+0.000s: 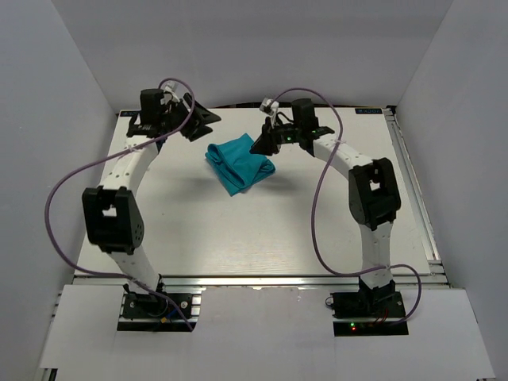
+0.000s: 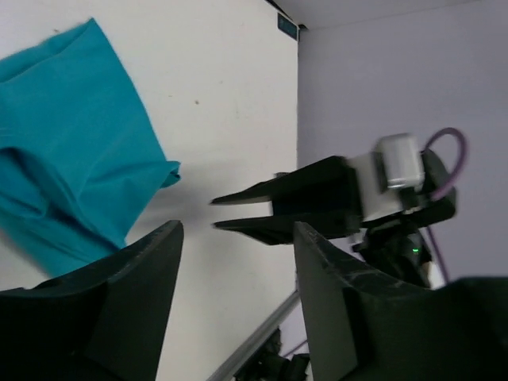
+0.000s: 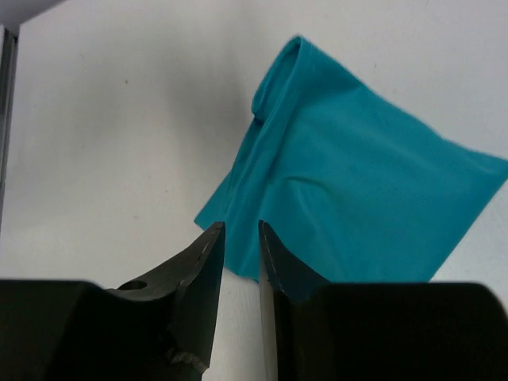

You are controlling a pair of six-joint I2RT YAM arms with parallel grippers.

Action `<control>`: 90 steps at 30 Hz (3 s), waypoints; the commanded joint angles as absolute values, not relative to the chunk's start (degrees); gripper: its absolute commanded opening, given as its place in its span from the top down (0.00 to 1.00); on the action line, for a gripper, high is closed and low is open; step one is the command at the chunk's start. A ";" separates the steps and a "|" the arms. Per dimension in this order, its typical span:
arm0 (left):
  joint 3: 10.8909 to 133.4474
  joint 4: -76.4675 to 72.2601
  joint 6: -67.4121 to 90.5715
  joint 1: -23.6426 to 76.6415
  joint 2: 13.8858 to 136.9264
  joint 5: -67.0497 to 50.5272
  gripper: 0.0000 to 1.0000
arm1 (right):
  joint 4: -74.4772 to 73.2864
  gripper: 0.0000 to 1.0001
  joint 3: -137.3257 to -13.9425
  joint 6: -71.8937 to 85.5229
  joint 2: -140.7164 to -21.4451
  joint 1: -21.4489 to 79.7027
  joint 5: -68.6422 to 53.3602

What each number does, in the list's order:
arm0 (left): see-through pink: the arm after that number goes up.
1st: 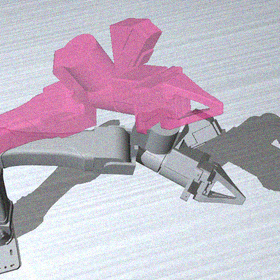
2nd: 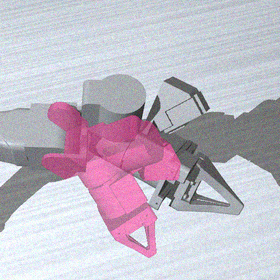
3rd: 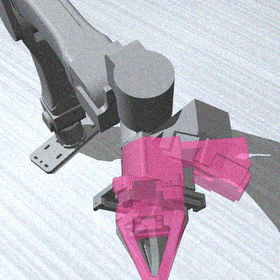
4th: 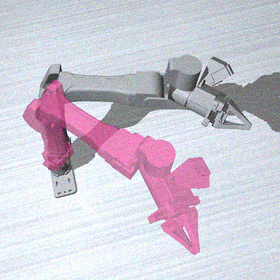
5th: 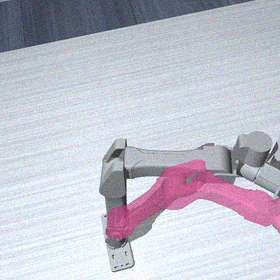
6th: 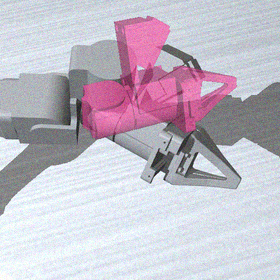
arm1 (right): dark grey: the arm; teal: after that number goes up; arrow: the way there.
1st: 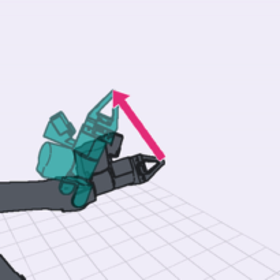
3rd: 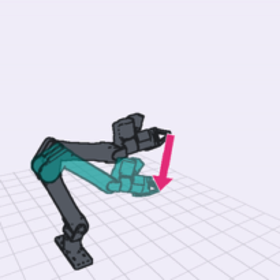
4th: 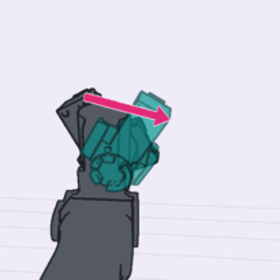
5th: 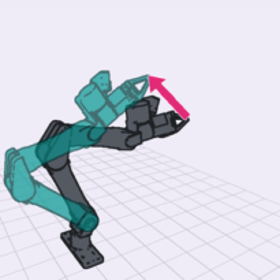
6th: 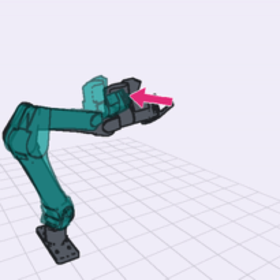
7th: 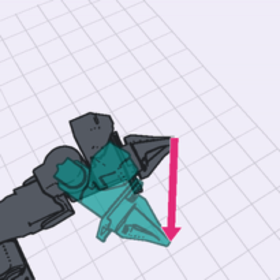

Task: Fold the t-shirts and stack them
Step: Smooth out the square-folded T-shirt at the center of the board.

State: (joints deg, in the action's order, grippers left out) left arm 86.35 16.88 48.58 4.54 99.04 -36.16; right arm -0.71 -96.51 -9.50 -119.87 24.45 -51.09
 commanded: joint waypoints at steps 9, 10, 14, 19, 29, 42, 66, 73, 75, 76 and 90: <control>97.39 14.68 52.74 9.93 113.20 -40.44 0.37 | -8.18 0.52 -96.61 -17.04 -122.09 24.43 -51.94; 97.12 14.94 52.65 9.93 113.29 -39.04 0.38 | -7.39 0.50 -93.63 -18.01 -120.17 25.04 -51.86; 98.96 21.52 46.69 9.84 115.22 -34.11 0.38 | -6.77 0.42 -89.83 -20.04 -116.46 28.91 -42.92; 100.28 25.66 43.07 9.49 116.81 -28.66 0.38 | -4.66 0.44 -88.68 -13.89 -115.49 35.49 -28.84; 101.51 29.62 37.80 9.14 120.05 -27.42 0.39 | -5.27 0.44 -93.25 -11.34 -119.71 38.58 -12.93; 105.99 33.05 33.66 8.70 125.50 -25.67 0.42 | -5.63 0.45 -93.95 -11.34 -120.94 41.83 -11.87; 106.70 34.19 32.52 7.82 129.90 -25.49 0.43 | -7.21 0.80 -98.00 -12.48 -125.51 45.79 -4.57; 107.67 34.54 32.69 7.73 131.13 -25.40 0.43 | -8.26 1.00 -98.70 -11.69 -124.72 46.58 -8.52; 107.93 34.72 32.87 7.74 131.31 -25.31 0.43 | -8.35 1.00 -99.23 -10.73 -124.63 46.76 -9.92; 107.93 34.63 32.70 7.73 131.22 -25.31 0.43 | -8.52 1.00 -99.66 -10.29 -124.72 46.93 -10.54; 107.58 34.98 32.78 7.65 131.05 -25.84 0.43 | -8.09 1.00 -100.55 -6.95 -125.07 48.87 -14.32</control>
